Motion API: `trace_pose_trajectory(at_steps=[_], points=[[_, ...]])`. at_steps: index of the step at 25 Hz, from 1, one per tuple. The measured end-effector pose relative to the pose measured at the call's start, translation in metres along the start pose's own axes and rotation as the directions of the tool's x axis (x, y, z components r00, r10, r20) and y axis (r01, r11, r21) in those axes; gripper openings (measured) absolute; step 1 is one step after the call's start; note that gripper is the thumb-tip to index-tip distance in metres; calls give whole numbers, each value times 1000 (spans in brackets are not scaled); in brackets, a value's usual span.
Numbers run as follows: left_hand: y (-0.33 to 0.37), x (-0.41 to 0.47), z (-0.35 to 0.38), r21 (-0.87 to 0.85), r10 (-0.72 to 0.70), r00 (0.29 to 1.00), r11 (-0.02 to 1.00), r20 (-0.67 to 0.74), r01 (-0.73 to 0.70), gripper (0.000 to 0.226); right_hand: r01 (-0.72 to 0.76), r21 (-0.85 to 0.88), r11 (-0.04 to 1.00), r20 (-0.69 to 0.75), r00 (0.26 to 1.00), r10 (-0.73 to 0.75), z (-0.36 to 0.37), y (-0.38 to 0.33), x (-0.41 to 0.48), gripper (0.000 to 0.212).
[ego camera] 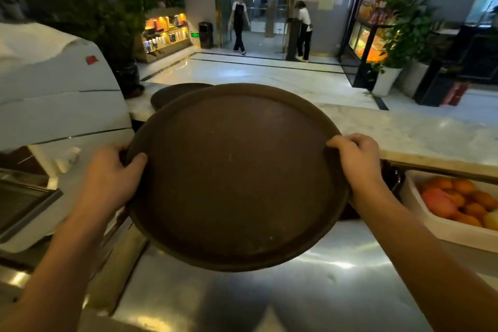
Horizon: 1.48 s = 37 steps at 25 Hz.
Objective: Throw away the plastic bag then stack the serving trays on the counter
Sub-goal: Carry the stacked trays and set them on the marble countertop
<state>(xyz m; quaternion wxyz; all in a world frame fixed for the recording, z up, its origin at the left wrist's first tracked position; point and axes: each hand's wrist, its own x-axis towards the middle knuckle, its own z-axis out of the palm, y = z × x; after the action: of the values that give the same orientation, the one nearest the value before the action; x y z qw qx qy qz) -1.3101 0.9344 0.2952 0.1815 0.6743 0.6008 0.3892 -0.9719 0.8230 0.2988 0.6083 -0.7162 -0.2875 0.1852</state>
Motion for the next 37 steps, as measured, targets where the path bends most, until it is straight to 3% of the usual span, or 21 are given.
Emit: trace_pose_trajectory(at_steps=[8, 13, 18, 26, 28, 32, 37], points=[[-59, 177, -36, 56, 101, 993, 993, 66, -104, 12, -41, -19, 999, -82, 996, 39, 146, -51, 29, 20], [-47, 254, -27, 46, 138, 981, 988, 138, -146, 19, -47, -12, 999, -127, 991, 45, 180, -74, 62, 23], [-33, 321, -11, 16, 101, 973, 994, 206, -107, 25, -73, 23, 997, -124, 989, 75, 213, -98, 117, 32], [-33, 447, 41, -65, 7, 955, 998, 296, 13, 25, -188, 95, 978, -55, 979, 194, 284, -118, 233, 23], [-38, 473, 59, -30, -9, 954, 999, 301, 18, 25, -205, 72, 976, -45, 977, 208, 305, -118, 263, 15], [-59, 524, 98, 17, -57, 951, 998, 305, 54, 27, -209, -25, 978, -48, 977, 208, 354, -107, 318, 20], [-98, 577, 137, 74, -152, 948, 988, 278, 137, 27, -146, -242, 959, 11, 988, 153, 422, -72, 373, 17]])
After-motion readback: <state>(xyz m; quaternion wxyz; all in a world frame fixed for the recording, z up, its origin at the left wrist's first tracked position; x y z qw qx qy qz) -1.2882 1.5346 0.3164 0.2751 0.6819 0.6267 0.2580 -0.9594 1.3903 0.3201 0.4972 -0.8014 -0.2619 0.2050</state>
